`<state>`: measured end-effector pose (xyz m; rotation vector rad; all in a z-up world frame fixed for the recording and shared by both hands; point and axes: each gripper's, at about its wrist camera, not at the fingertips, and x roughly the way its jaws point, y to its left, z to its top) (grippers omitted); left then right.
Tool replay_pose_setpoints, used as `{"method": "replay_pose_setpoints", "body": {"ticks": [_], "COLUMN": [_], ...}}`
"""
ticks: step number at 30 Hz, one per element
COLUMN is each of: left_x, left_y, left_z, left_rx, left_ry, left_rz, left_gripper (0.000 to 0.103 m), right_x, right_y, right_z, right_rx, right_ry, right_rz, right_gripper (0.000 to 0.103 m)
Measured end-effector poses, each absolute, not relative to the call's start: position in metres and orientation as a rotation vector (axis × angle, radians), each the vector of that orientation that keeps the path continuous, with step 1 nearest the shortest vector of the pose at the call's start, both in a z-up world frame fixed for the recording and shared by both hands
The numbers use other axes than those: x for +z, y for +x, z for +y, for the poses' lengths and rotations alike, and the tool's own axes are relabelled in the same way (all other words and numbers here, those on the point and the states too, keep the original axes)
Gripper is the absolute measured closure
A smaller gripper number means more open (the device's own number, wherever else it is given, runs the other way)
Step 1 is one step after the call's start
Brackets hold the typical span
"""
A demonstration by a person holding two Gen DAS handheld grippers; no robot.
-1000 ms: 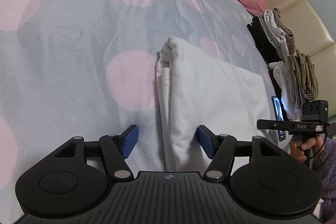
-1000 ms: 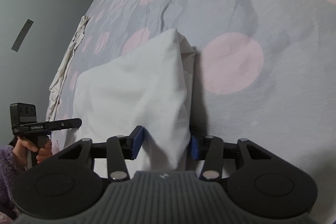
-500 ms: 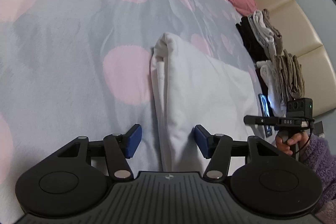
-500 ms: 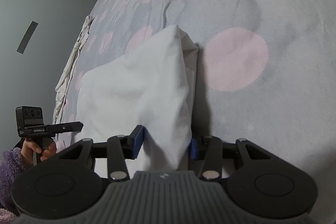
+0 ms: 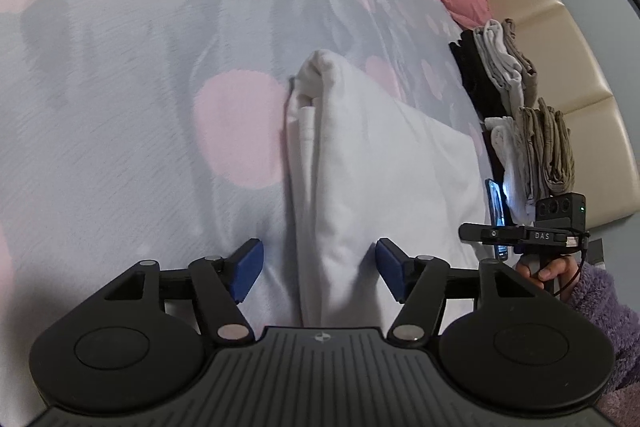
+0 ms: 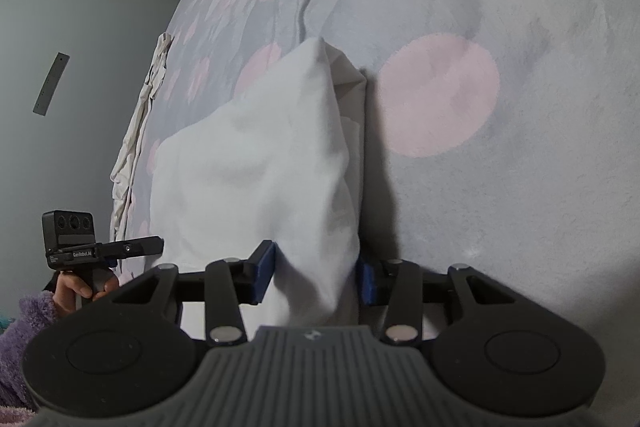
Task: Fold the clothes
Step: 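Pinch the folded shirt edge with the left tool and lift it, then carry the folded shirt with the left tool toward the clothes stack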
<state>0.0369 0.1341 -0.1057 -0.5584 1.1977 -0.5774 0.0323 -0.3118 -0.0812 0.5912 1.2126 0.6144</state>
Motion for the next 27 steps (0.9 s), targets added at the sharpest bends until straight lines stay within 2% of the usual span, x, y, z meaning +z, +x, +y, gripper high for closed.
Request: {"method": "replay_pose_setpoints", "body": {"ticks": [4,6,7,9,12,18,27], "left_x": [-0.107,-0.107,-0.107,-0.106,-0.104,-0.091,-0.054], "left_y": [0.04,0.04,0.04,0.04,0.039,0.033,0.017], "left_z": [0.13,0.128,0.127,0.127,0.127,0.123,0.114], "left_rx": [-0.598,-0.603,-0.604,-0.622,-0.631,-0.645,-0.67], "left_ry": [-0.566,-0.557,-0.555,-0.569,-0.583,-0.556,-0.528], "left_rz": [1.17,1.149,1.142,1.122,1.105,1.058,0.945], "left_gripper": [0.045,0.049,0.055,0.073,0.079,0.085,0.087], "right_x": [-0.084,-0.085,-0.085,-0.085,-0.084,-0.062,-0.022], "right_y": [0.035,0.035,0.034,0.033,0.031,0.024,0.012], "right_z": [-0.308,-0.307,-0.307,-0.307,-0.311,-0.312,-0.323], "right_rx": [0.618,0.619,0.621,0.622,0.623,0.652,0.696], "right_ry": [0.613,0.624,0.627,0.638,0.701,0.682,0.67], "right_rz": [1.203,1.195,1.189,1.178,1.166,1.098,0.977], "right_gripper": [0.059,0.062,0.065,0.07,0.076,0.081,0.083]}}
